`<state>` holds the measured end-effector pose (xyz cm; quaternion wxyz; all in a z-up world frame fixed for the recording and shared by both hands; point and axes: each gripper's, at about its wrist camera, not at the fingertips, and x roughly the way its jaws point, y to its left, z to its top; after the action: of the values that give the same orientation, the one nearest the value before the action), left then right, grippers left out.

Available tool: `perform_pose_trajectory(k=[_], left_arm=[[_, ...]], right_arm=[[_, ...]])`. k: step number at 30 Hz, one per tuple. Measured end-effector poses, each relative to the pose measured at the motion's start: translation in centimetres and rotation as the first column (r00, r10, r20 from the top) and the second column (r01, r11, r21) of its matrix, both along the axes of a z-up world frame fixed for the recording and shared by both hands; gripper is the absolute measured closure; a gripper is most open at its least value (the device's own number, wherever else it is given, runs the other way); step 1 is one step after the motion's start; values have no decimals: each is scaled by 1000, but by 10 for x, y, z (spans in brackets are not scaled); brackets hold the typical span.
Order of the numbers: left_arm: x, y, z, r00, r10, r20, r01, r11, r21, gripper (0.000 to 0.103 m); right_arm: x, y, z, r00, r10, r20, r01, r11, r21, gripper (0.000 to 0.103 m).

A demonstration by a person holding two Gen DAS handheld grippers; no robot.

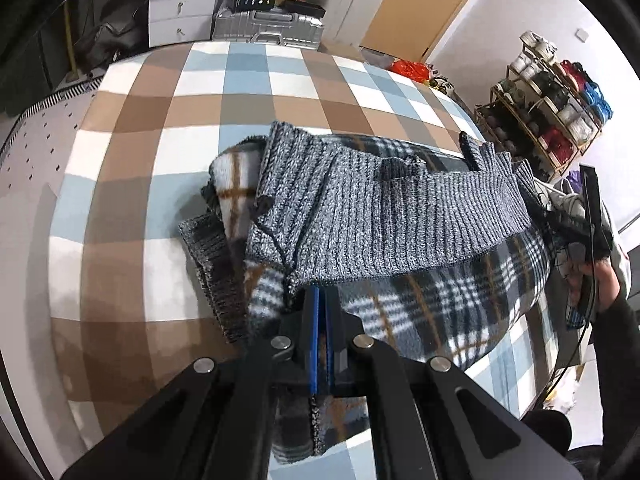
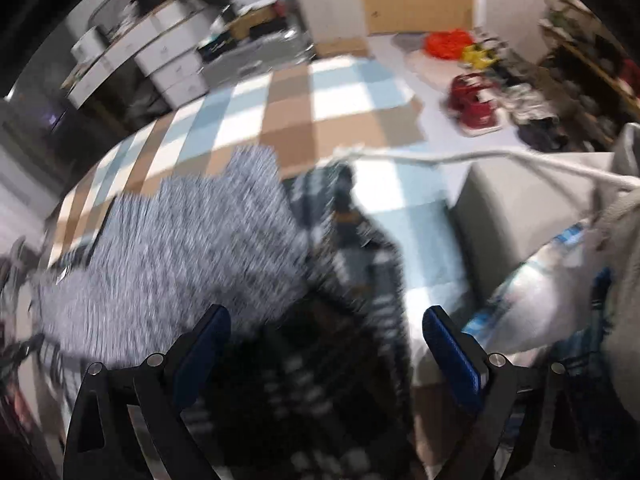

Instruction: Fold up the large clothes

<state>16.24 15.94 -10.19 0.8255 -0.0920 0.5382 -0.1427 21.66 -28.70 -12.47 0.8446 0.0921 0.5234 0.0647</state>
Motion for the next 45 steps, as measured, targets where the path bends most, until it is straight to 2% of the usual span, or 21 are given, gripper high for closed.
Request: perform_pose_trajectory(k=[3, 6, 12, 16, 20, 24, 28, 31, 33, 35, 37, 38, 40, 41, 42, 45], left_arm=[[5, -1, -6, 999, 10, -35, -10, 1000, -11, 103], [10, 4, -12, 997, 36, -61, -40, 997, -60, 103], [14, 13, -20, 993, 49, -104, -63, 988, -140, 103], [5, 23, -25, 984, 93, -152, -126, 966, -226, 103], [-13, 14, -24, 988, 40, -149, -70, 977, -203, 103], [-34, 13, -24, 987, 14, -158, -49, 975, -218, 103], [-55, 18, -26, 983, -27, -184, -19, 970, -243, 103], [-73, 23, -22, 979, -43, -199, -4, 973, -230, 103], [-82, 26, -13, 984, -49, -174, 22, 987, -157, 103], [-84, 32, 2, 992, -3, -123, -5, 997, -71, 103], [-85, 38, 22, 997, 56, -59, -56, 998, 5, 103], [-86, 40, 29, 997, 62, -37, -61, 998, 26, 103], [-88, 38, 47, 999, 51, 8, -52, 998, 33, 103], [-90, 36, 53, 998, 51, 34, -52, 998, 27, 103], [-94, 33, 59, 997, 38, 61, -38, 999, 3, 103], [-91, 8, 61, 995, -73, 75, 77, 995, -57, 103]], right_arm=[[2, -3, -15, 997, -16, -75, 22, 996, 84, 5], [1, -6, -22, 997, -30, -75, 39, 991, 132, 4], [-4, 2, -24, 999, 20, -28, -16, 993, 116, 5], [-16, 11, -26, 997, 78, -19, -75, 989, 126, 10], [-42, 12, -25, 994, 110, -23, -105, 982, 158, 16], [-68, 9, -24, 990, 138, -15, -132, 969, 207, 23], [-100, 8, -24, 982, 189, 0, -183, 956, 229, 25], [-122, 10, -26, 977, 214, 8, -210, 949, 236, 25], [-132, 12, -25, 976, 217, 21, -216, 951, 223, 25], [-131, 13, -21, 980, 193, 50, -199, 962, 185, 27], [-126, 5, -18, 990, 117, 75, -129, 974, 184, 39], [-125, -2, -15, 993, 72, 89, -88, 976, 197, 49], [-127, -15, -9, 991, -15, 135, -20, 968, 249, 57], [-129, -17, -4, 986, -37, 163, -7, 966, 259, 63], [-130, -15, -1, 983, -41, 178, -5, 969, 247, 65], [-136, 7, 17, 969, -7, 248, -20, 994, 109, 65]])
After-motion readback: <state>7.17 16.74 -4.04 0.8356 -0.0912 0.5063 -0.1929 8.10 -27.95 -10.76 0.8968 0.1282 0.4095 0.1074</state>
